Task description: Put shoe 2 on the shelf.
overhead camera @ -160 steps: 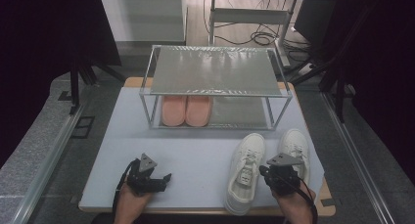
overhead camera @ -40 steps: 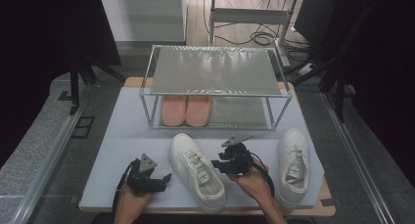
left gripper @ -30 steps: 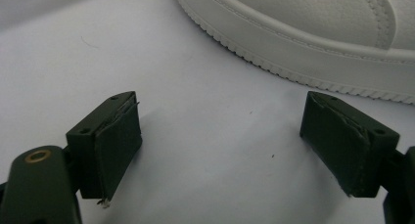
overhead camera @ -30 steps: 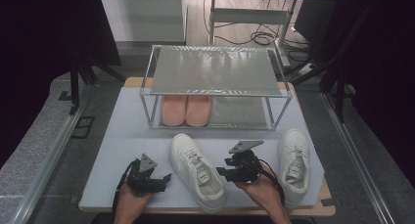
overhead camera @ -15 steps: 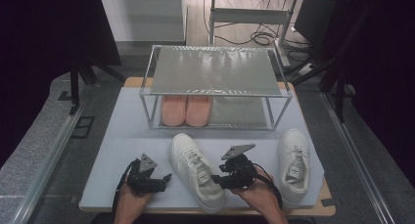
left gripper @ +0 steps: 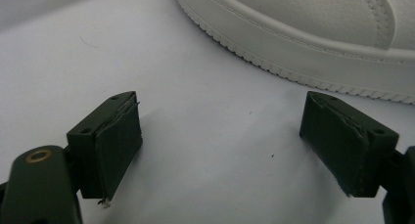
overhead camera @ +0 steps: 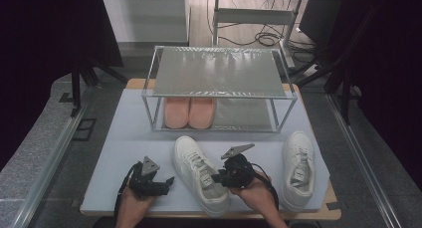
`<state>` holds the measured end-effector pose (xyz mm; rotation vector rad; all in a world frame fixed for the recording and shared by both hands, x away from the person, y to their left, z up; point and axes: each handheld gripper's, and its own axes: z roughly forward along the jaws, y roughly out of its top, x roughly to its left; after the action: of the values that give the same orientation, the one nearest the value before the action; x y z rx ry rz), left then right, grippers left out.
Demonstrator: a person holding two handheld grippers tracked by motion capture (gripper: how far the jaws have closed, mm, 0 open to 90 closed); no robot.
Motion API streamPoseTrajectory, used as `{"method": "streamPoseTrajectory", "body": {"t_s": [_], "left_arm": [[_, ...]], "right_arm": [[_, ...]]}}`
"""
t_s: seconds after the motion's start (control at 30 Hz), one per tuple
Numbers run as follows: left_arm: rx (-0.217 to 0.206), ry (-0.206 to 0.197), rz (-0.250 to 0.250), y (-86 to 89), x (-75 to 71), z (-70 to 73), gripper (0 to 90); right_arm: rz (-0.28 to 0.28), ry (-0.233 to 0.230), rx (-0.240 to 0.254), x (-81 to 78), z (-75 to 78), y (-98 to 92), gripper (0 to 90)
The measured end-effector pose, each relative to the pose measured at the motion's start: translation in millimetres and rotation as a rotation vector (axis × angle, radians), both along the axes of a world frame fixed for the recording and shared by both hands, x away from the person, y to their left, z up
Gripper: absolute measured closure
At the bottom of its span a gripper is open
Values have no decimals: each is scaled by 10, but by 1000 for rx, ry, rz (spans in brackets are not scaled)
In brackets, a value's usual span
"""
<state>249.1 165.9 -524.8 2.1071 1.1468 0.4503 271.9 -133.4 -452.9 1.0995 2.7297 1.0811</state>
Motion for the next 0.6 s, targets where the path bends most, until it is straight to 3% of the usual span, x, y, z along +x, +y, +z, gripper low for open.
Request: {"method": "streamPoseTrajectory", "body": {"t_s": [0.2,0.6], "left_arm": [[7,1,-6,6,2,3,156],[4,0,-4,4,2,3,156]], "right_arm": [[-27,100,78,84,-9,-72,789],[-64,222,258,177,-42,-272,804]]}}
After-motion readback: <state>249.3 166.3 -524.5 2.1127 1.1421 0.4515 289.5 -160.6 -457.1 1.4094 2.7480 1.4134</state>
